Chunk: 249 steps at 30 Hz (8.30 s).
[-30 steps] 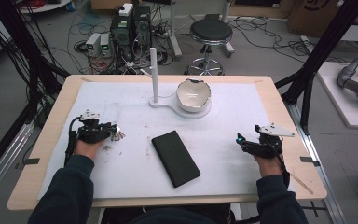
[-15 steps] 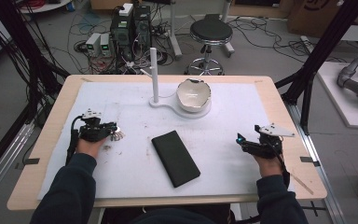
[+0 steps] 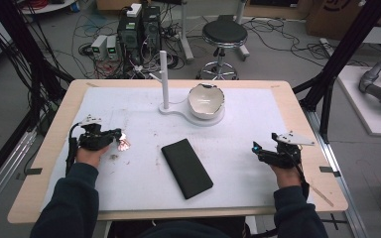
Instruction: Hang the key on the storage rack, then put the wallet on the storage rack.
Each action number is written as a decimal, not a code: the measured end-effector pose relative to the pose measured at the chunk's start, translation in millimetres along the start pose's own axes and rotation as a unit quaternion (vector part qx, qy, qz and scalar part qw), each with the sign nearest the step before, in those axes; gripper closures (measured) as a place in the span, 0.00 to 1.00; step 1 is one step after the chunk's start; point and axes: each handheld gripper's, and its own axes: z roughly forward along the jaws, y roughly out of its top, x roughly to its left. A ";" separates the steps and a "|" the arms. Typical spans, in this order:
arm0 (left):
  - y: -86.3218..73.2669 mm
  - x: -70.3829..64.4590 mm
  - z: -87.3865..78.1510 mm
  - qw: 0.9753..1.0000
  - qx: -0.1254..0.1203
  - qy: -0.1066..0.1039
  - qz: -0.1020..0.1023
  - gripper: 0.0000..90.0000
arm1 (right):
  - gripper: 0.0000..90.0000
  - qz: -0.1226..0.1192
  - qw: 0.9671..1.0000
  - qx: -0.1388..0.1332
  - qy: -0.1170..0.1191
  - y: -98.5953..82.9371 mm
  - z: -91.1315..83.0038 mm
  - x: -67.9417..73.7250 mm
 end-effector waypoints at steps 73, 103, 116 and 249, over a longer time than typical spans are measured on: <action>5.8 -3.9 -14.8 0.999 -0.015 -0.027 0.017 0.96 | 0.23 -0.004 1.000 0.006 0.000 -0.7 1.5 -1.0; 98.3 -52.0 -21.7 0.975 -0.149 -0.156 0.060 0.98 | 0.23 0.000 1.000 0.006 0.001 -0.2 2.6 0.4; 123.2 -64.4 8.5 0.978 -0.131 -0.148 0.068 0.98 | 0.23 -0.001 1.000 0.005 0.002 -1.4 1.5 -0.2; -3.5 -111.9 64.3 0.971 0.085 -0.157 0.159 0.31 | 0.23 -0.024 0.998 0.004 0.062 5.5 11.6 24.3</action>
